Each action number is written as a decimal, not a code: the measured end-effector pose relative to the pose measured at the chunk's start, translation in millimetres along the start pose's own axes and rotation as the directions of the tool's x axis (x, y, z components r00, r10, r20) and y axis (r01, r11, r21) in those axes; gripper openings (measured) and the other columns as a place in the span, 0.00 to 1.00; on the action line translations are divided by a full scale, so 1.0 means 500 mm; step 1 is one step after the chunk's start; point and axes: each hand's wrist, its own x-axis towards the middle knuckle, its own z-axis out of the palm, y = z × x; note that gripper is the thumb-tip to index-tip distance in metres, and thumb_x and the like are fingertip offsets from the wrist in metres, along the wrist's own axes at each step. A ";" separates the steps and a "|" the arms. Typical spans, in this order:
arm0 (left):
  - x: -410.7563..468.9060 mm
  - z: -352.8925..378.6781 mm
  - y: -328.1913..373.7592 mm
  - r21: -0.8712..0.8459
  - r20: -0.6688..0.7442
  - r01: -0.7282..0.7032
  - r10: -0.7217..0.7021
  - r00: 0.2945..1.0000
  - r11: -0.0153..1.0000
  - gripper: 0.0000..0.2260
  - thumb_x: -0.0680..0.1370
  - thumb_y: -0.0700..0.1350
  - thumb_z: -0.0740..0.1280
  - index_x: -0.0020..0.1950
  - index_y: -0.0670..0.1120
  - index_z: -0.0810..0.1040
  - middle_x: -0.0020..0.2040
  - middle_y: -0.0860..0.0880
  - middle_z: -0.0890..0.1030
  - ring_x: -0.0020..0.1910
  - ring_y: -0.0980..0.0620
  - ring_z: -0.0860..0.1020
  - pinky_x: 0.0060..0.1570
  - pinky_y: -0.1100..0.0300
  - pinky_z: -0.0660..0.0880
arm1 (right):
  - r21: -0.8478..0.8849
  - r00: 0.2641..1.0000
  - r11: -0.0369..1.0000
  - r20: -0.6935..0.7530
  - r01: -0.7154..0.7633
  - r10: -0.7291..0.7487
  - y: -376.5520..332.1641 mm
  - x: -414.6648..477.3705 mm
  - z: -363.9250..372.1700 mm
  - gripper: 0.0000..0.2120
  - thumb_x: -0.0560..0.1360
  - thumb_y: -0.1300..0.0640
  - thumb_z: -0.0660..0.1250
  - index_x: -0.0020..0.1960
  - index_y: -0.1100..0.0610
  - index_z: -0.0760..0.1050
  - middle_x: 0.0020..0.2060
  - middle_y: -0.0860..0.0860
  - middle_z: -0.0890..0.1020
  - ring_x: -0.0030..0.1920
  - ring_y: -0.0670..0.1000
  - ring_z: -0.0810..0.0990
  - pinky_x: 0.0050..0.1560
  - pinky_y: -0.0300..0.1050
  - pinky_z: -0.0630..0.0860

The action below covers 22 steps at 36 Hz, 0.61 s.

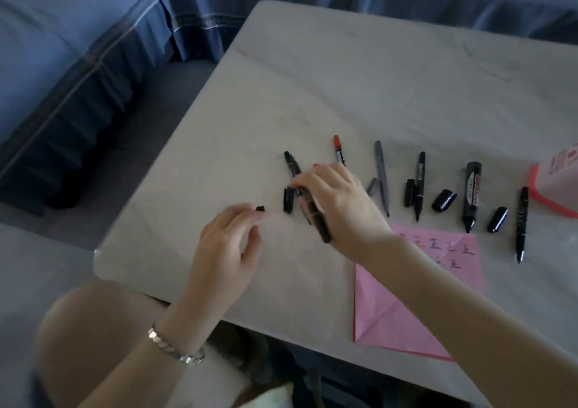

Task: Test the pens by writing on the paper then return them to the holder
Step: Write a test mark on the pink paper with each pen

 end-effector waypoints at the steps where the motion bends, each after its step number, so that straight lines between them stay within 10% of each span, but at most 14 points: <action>1: 0.000 -0.006 -0.009 0.008 -0.014 0.014 -0.014 1.000 1.000 0.13 0.76 0.45 0.58 0.55 0.43 0.78 0.53 0.47 0.79 0.53 0.51 0.78 0.52 0.48 0.77 | -0.043 0.999 0.998 0.037 0.039 -0.037 -0.005 0.016 0.018 0.15 0.70 0.66 0.59 0.54 0.58 0.76 0.46 0.54 0.80 0.50 0.58 0.74 0.49 0.53 0.75; 10: -0.021 -0.025 -0.039 0.023 -0.040 0.125 -0.124 0.991 0.992 0.17 0.75 0.49 0.54 0.53 0.43 0.79 0.52 0.49 0.80 0.52 0.53 0.75 0.53 0.58 0.73 | -0.311 0.945 0.936 0.324 0.162 -0.056 -0.011 0.068 0.096 0.16 0.66 0.72 0.63 0.50 0.59 0.78 0.50 0.58 0.77 0.53 0.61 0.73 0.54 0.52 0.68; 16: -0.025 -0.018 -0.042 0.036 0.007 0.124 -0.124 0.992 0.992 0.17 0.75 0.48 0.54 0.54 0.43 0.78 0.52 0.49 0.80 0.51 0.52 0.77 0.52 0.56 0.74 | -0.184 0.982 0.967 0.042 -0.176 0.187 0.002 0.055 0.063 0.13 0.64 0.70 0.64 0.46 0.60 0.79 0.42 0.57 0.78 0.45 0.61 0.76 0.43 0.49 0.72; 22: -0.023 -0.018 -0.023 0.077 0.035 0.100 -0.103 0.994 0.992 0.18 0.75 0.48 0.53 0.54 0.42 0.79 0.50 0.47 0.80 0.49 0.50 0.78 0.50 0.60 0.71 | -0.126 0.814 0.862 0.286 -0.491 0.506 0.022 0.059 0.041 0.13 0.75 0.58 0.59 0.58 0.60 0.67 0.52 0.56 0.77 0.47 0.58 0.75 0.40 0.44 0.69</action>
